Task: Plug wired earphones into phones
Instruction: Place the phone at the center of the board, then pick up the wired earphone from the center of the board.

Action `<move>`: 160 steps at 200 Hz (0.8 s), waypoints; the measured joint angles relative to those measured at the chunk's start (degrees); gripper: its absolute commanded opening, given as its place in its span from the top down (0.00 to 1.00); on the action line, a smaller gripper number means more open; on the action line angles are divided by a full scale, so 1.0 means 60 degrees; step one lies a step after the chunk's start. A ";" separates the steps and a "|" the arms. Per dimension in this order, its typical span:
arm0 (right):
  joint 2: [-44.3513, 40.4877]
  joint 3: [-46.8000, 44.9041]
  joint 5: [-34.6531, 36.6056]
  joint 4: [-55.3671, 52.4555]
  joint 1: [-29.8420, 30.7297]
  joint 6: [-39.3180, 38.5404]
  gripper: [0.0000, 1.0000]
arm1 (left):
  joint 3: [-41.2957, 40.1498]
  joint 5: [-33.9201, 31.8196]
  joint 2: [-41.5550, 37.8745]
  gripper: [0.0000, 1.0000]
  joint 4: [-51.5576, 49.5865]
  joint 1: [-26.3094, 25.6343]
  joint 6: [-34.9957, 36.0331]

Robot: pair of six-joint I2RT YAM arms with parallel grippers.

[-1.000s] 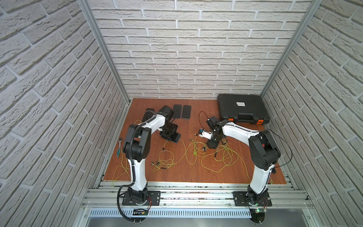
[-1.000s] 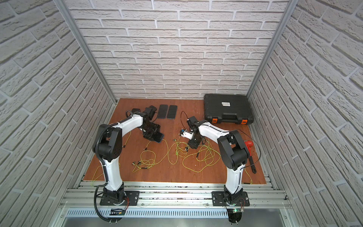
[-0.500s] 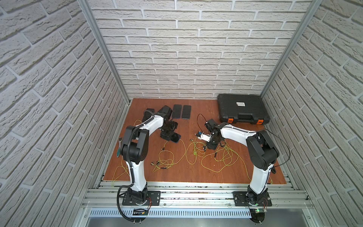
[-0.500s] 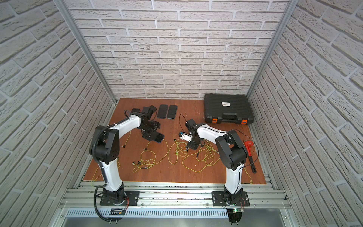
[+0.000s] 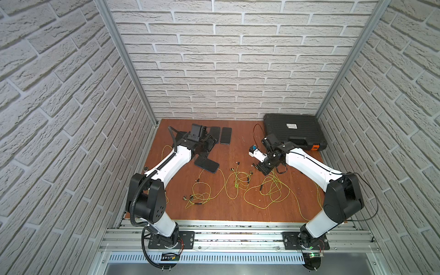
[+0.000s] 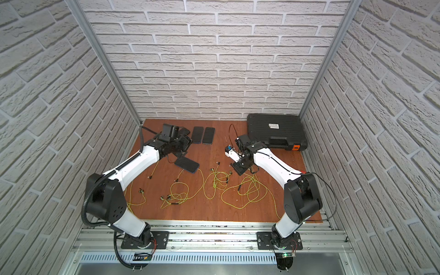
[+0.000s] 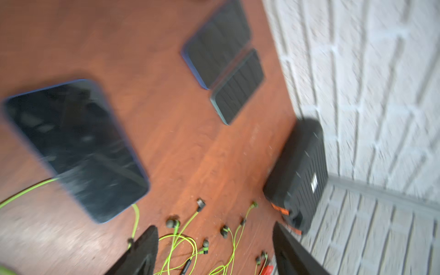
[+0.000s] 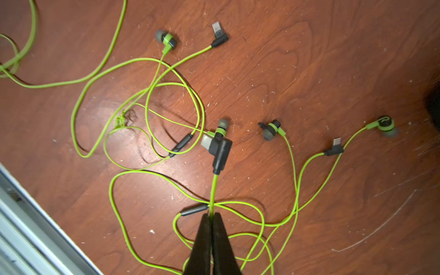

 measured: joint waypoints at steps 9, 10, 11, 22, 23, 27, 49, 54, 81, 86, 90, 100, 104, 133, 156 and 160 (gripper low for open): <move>-0.0160 -0.0015 -0.0470 0.0047 -0.0171 0.0576 0.94 | -0.0262 0.0266 0.0000 0.37 0.0889 -0.0229 0.0372; -0.0175 -0.0018 -0.0499 0.0055 -0.0186 0.0605 0.94 | -0.0288 0.0291 0.0000 0.37 0.0962 -0.0244 0.0390; -0.0204 -0.0022 -0.0568 0.0066 -0.0211 0.0707 0.94 | -0.0335 0.0328 0.0000 0.38 0.1089 -0.0273 0.0397; -0.0448 -0.0080 -0.1100 0.0193 -0.0412 0.1406 0.94 | -0.0707 0.0787 0.0058 0.42 0.2189 -0.0525 0.0670; -0.0466 -0.0084 -0.1137 0.0204 -0.0423 0.1453 0.94 | -0.0729 0.0820 0.0062 0.43 0.2273 -0.0539 0.0692; -0.0579 -0.0113 -0.1355 0.0280 -0.0481 0.1734 0.94 | -0.0838 0.1005 0.0131 0.44 0.2667 -0.0634 0.0725; -0.1107 -0.0328 -0.2386 0.0812 -0.0718 0.3027 0.94 | -0.0933 0.1942 0.0841 0.49 0.4524 -0.1086 0.0874; -0.1191 -0.0382 -0.2637 0.0973 -0.0736 0.3308 0.94 | -0.0933 0.2116 0.1016 0.50 0.4849 -0.1177 0.0871; -0.1290 -0.0597 -0.3818 0.1825 -0.0889 0.4488 0.94 | -0.0929 0.2761 0.1665 0.56 0.6084 -0.1585 0.0776; -0.1282 -0.0623 -0.3971 0.1949 -0.0936 0.4652 0.94 | -0.0929 0.2841 0.1738 0.57 0.6258 -0.1650 0.0776; -0.1282 -0.0652 -0.4065 0.2044 -0.0980 0.4736 0.94 | -0.0922 0.2885 0.1778 0.58 0.6342 -0.1687 0.0765; -0.1282 -0.0696 -0.4284 0.2284 -0.1093 0.5009 0.94 | -0.0907 0.2980 0.1840 0.58 0.6502 -0.1778 0.0739; -0.1279 -0.0696 -0.4371 0.2357 -0.1151 0.5118 0.94 | -0.0907 0.3009 0.1854 0.58 0.6553 -0.1807 0.0718; -0.1002 -0.0692 -0.4732 0.2769 -0.1428 0.5526 0.94 | -0.0907 0.3042 0.1854 0.60 0.6823 -0.1960 0.0678; -0.0645 -0.0692 -0.4809 0.2874 -0.1515 0.5708 0.94 | -0.0907 0.3053 0.1854 0.62 0.6961 -0.2007 0.0608; -0.0594 -0.0692 -0.4830 0.2892 -0.1515 0.5737 0.94 | -0.0907 0.3067 0.1854 0.62 0.6983 -0.2014 0.0608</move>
